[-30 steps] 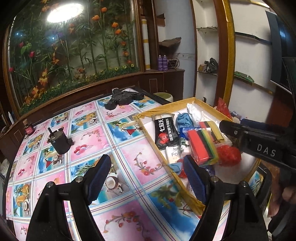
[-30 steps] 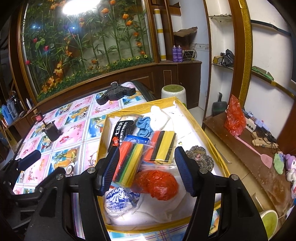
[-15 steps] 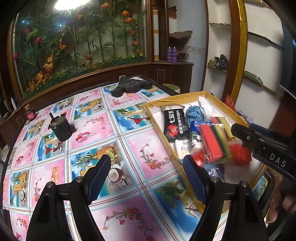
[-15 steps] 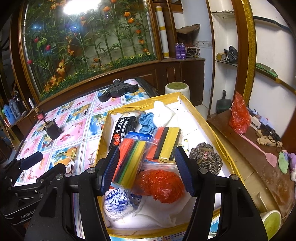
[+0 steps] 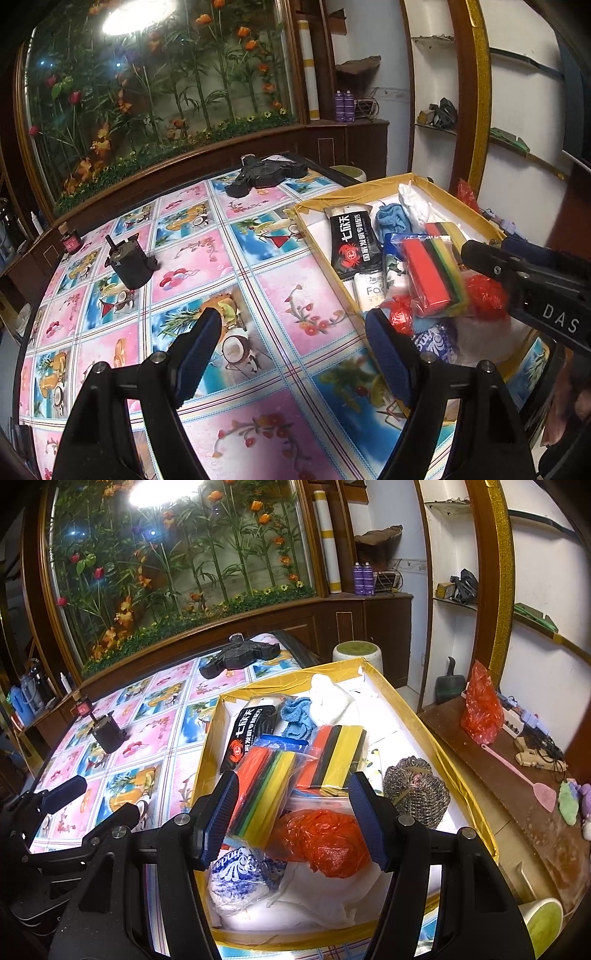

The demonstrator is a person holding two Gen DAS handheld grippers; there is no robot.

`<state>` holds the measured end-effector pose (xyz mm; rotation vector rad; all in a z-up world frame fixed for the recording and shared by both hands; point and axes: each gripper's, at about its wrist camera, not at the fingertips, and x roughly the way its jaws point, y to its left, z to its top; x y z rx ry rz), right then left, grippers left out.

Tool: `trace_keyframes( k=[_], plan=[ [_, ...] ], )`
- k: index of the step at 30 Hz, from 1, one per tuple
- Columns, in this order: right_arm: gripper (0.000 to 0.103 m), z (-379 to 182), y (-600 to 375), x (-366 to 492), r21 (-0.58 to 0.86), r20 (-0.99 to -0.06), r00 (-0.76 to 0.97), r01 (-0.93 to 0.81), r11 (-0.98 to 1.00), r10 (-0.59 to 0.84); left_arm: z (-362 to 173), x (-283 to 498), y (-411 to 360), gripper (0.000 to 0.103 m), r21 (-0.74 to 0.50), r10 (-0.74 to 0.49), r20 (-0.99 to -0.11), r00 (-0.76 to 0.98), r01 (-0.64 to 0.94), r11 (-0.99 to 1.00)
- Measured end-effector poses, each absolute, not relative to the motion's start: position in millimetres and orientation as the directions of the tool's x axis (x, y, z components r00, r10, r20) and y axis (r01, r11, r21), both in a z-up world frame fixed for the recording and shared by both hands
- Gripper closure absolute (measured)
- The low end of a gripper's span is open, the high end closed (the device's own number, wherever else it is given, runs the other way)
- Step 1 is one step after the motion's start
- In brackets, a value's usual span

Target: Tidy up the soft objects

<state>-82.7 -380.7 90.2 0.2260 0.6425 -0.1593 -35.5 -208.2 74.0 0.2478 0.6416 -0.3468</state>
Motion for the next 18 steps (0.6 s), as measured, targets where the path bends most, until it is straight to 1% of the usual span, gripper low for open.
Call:
trace_keyframes(
  k=[18],
  plan=[
    [0.041,83.8,-374.8,-82.6,0.155,-0.624,0.779,0.203,0.967,-0.064,72.7,-35.9,-209.6,0.022,0.124,-0.236,-0.626,0.743,0.395,0.91]
  ],
)
